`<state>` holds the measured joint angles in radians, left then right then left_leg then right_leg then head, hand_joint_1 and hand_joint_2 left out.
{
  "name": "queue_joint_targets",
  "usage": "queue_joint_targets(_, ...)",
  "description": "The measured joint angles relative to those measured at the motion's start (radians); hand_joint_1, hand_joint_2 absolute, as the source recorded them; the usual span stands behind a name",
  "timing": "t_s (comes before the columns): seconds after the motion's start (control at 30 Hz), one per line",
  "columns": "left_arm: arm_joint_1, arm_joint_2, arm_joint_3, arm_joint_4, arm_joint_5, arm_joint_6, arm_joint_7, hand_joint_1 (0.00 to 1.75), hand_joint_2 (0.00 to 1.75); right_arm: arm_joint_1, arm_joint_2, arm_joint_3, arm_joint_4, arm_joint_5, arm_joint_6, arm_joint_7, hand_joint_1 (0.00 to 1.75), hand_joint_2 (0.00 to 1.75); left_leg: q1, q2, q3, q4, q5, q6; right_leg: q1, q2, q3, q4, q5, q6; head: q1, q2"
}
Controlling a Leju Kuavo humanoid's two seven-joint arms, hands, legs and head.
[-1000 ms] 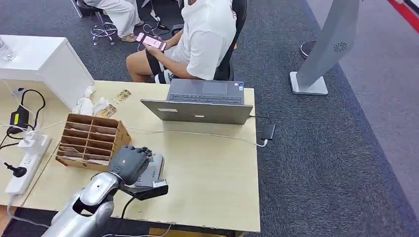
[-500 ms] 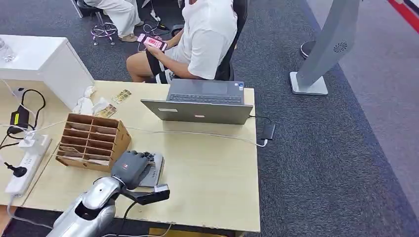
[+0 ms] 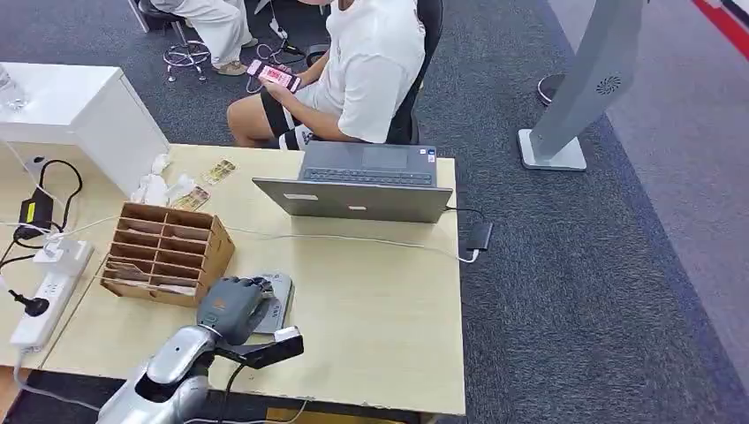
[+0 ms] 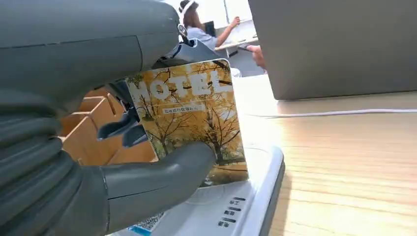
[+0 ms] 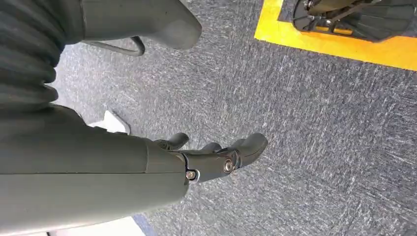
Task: Pass the card to the sensor for recognition and then transmit it.
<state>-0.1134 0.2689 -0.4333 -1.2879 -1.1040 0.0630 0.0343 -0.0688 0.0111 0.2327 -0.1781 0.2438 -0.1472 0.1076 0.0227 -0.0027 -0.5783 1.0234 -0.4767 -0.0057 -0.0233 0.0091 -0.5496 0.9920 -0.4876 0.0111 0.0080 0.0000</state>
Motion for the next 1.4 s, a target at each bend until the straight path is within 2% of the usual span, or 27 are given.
queue_joint_targets(0.17,0.015,-0.018,0.027,0.000,0.013,0.011,0.009,1.75,1.75,0.000,0.000,0.000,0.000,0.009,-0.004,0.000,0.00,1.75,0.000,0.000,0.000,0.000,0.000,0.000,0.000,0.000,0.000,0.000,0.000,0.000,0.000,0.000)
queue_joint_targets(0.27,0.021,-0.036,0.048,0.000,0.058,0.027,-0.013,1.75,1.75,0.000,0.000,0.000,0.000,0.011,-0.003,-0.003,0.00,1.75,0.000,0.000,0.000,0.000,0.000,0.000,0.000,0.000,0.000,0.000,0.000,0.000,0.000,0.000)
queue_joint_targets(0.37,0.027,-0.065,0.071,-0.002,0.123,0.064,-0.063,1.75,1.75,0.000,0.000,0.000,0.000,0.016,-0.002,-0.006,0.00,1.75,0.000,0.000,0.000,0.000,0.000,0.000,0.000,0.000,0.000,0.000,0.000,0.000,0.000,0.000)
queue_joint_targets(0.43,0.027,-0.088,0.091,-0.012,0.178,0.139,-0.130,1.75,1.75,0.000,0.000,0.000,0.000,0.029,-0.001,-0.007,0.00,1.75,0.000,0.000,0.000,0.000,0.000,0.000,0.000,0.000,0.000,0.000,0.000,0.000,0.000,0.000)
queue_joint_targets(0.6,0.012,-0.130,0.134,-0.056,0.250,0.248,-0.243,1.75,1.75,-0.002,0.000,0.000,0.000,0.046,-0.001,-0.015,0.00,1.75,0.000,-0.001,0.000,0.000,0.000,0.000,0.000,0.000,0.000,0.000,0.000,0.000,0.000,0.000)
queue_joint_targets(0.7,-0.007,-0.140,0.159,-0.098,0.291,0.302,-0.286,1.75,1.75,-0.008,0.000,0.001,0.000,0.054,-0.002,-0.015,0.00,1.75,0.000,-0.001,0.000,0.000,0.000,0.000,0.000,0.000,-0.001,0.000,0.000,0.000,0.000,0.000)
queue_joint_targets(1.1,-0.109,-0.143,0.201,-0.205,0.338,0.342,-0.318,1.75,1.75,-0.019,0.000,0.005,0.000,0.081,0.004,0.008,0.00,1.75,0.000,-0.001,0.000,0.000,0.000,0.000,0.000,-0.001,0.000,0.000,0.000,0.000,0.000,0.000)
queue_joint_targets(1.23,-0.214,-0.132,0.201,-0.213,0.280,0.313,-0.240,1.75,1.75,-0.024,0.000,0.014,-0.003,0.099,0.021,0.011,0.00,1.75,0.000,-0.001,0.000,0.000,0.001,0.000,0.000,-0.001,0.000,0.000,0.001,0.000,0.000,0.000)
queue_joint_targets(1.4,-0.349,-0.102,0.205,-0.135,0.190,0.305,-0.180,1.75,1.75,-0.032,0.000,0.018,-0.008,0.113,0.033,0.004,0.00,1.75,0.000,-0.002,0.000,0.000,0.003,-0.001,0.000,-0.001,0.000,0.001,0.002,0.000,0.000,0.000)
